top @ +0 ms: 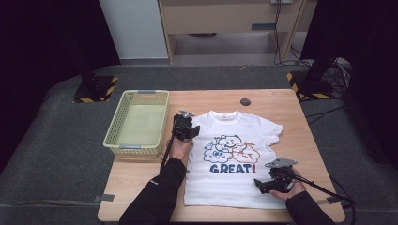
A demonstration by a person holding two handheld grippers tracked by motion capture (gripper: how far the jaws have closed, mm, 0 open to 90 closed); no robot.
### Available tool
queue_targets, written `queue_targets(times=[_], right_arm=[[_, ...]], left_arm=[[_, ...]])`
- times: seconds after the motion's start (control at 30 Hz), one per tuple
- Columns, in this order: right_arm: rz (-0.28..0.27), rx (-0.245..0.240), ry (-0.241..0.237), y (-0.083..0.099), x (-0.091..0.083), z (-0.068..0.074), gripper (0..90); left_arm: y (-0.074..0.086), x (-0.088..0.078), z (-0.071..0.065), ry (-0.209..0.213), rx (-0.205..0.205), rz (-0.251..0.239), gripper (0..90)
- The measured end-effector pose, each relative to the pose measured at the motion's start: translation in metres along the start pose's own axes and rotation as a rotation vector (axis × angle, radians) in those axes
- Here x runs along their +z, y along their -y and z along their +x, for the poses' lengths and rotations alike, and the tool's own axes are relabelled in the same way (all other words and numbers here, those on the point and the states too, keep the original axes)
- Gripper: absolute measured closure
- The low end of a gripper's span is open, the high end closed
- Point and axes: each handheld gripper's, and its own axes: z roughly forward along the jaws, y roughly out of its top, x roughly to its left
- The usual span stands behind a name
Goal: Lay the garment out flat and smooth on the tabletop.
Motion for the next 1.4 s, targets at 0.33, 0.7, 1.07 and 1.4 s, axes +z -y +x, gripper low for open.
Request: queue_targets(times=[0.33,0.7,1.07,1.4], right_arm=[[-0.002,-0.006,-0.006,0.0,0.0,-0.001,0.6],[-0.019,-0.043,-0.036,-0.007,0.008,-0.019,0.4],[-0.068,-0.003,0.01,-0.017,-0.004,-0.017,3.9],[-0.155,0.121,0.027,-0.025,-0.019,-0.021,1.6]], left_arm=[[0.02,0.026,0.002,-0.046,0.015,0.092,62.5],[0.029,0.026,0.016,-0.097,0.0,0.028,53.4],[0.019,0.005,0.011,-0.024,-0.034,0.006,42.0],[0.015,-0.036,-0.008,0.094,0.01,-0.058,36.6]])
